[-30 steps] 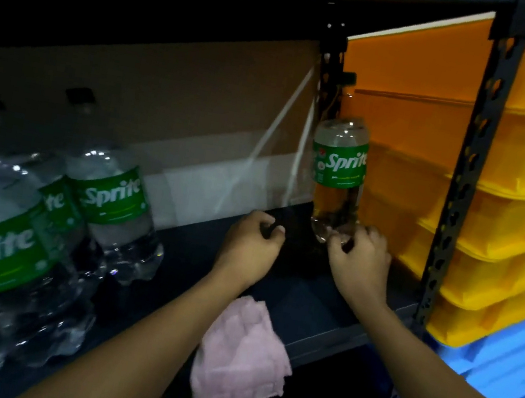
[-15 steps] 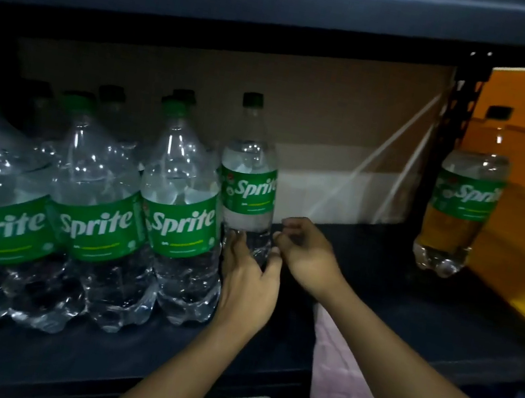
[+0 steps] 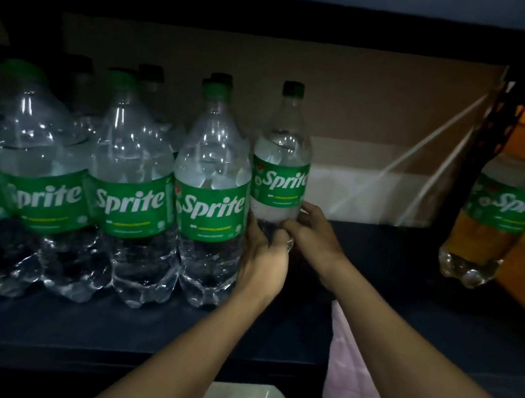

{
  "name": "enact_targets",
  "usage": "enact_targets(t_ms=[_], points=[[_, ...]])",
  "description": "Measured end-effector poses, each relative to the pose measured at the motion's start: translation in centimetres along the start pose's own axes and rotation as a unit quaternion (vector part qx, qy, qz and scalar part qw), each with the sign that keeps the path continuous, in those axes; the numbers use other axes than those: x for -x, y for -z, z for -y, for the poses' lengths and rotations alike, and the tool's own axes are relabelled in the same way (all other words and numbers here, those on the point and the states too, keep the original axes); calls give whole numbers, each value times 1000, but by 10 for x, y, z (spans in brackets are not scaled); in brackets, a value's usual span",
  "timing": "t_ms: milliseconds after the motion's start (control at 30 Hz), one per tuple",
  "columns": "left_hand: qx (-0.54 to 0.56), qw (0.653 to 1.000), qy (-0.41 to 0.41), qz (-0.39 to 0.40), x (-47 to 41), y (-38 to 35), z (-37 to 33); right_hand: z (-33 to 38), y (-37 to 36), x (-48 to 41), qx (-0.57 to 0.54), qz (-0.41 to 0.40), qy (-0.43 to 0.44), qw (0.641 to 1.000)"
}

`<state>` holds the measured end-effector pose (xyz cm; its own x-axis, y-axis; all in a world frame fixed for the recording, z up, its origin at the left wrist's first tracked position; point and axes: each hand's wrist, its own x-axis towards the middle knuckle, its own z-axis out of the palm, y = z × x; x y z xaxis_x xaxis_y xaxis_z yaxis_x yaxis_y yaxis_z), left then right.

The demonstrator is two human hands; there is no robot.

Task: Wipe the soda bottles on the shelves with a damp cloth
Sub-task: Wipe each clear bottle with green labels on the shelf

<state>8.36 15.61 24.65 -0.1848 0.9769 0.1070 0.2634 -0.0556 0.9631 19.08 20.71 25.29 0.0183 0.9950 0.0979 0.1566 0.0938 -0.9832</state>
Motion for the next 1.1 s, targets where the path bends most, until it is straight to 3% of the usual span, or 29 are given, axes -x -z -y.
enact_targets(t_ms=[133,333,600,767,967,1033,1100], points=[[-6,1000,26,3,8,-1,-4,2,11,17,2,-6,-10,1000],[-64,998,-3,2,38,-1,-12,8,36,57,5,-19,3,1000],[-130,991,-19,18,80,23,-11,8,48,114,92,14,12,996],[-89,994,-52,18,97,47,-7,12,42,140,94,23,19,995],[-39,995,-52,80,94,65,-9,9,47,152,69,71,37,994],[-41,993,-64,85,92,65,-6,-4,54,155,195,-23,70,978],[-37,993,-74,81,90,65,-3,-24,61,156,408,-113,92,901]])
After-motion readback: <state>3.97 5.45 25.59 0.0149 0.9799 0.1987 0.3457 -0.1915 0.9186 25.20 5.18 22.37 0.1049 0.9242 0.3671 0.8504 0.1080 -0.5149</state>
